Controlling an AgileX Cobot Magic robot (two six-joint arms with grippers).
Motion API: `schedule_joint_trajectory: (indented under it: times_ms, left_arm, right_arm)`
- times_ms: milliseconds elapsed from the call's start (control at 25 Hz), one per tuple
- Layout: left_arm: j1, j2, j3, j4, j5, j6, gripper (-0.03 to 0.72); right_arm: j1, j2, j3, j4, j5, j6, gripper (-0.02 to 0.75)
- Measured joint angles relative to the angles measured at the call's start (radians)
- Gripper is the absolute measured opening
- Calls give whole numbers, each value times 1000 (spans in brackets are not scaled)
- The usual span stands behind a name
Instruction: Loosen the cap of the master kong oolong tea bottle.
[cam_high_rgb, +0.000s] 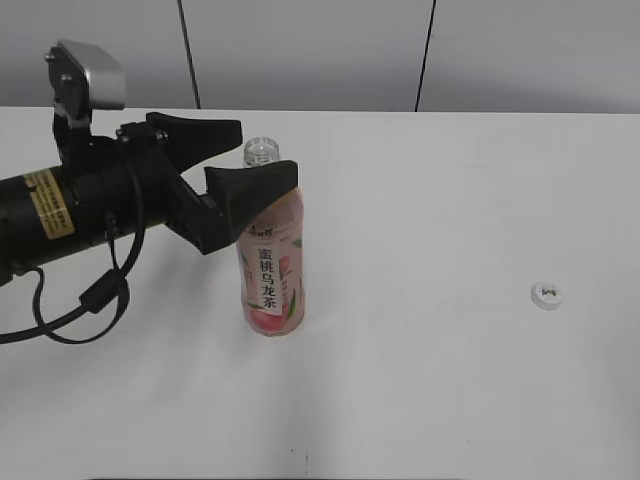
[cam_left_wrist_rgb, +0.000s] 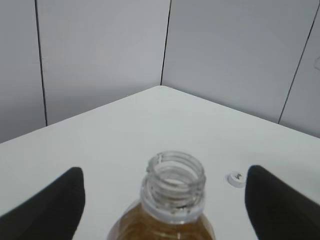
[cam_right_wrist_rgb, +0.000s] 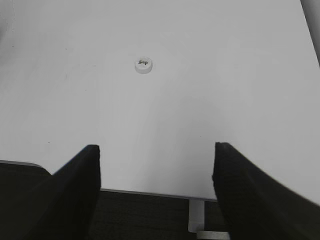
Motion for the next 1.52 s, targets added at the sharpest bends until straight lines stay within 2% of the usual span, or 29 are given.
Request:
schedule_joint_trajectory:
  times_ms: [400, 640, 1200, 1520]
  left_arm:
    - [0, -165, 0, 8, 137, -73, 591]
    - [0, -255, 1, 62, 212, -192, 591]
    - [0, -571, 1, 240, 479, -480, 591]
    - [0, -654, 1, 431, 515, -696, 588]
  right_arm:
    - [0, 0, 0, 0, 0, 0, 532]
    - [0, 0, 0, 0, -1, 0, 532]
    - [0, 0, 0, 0, -15, 0, 532]
    - [0, 0, 0, 0, -16, 0, 532]
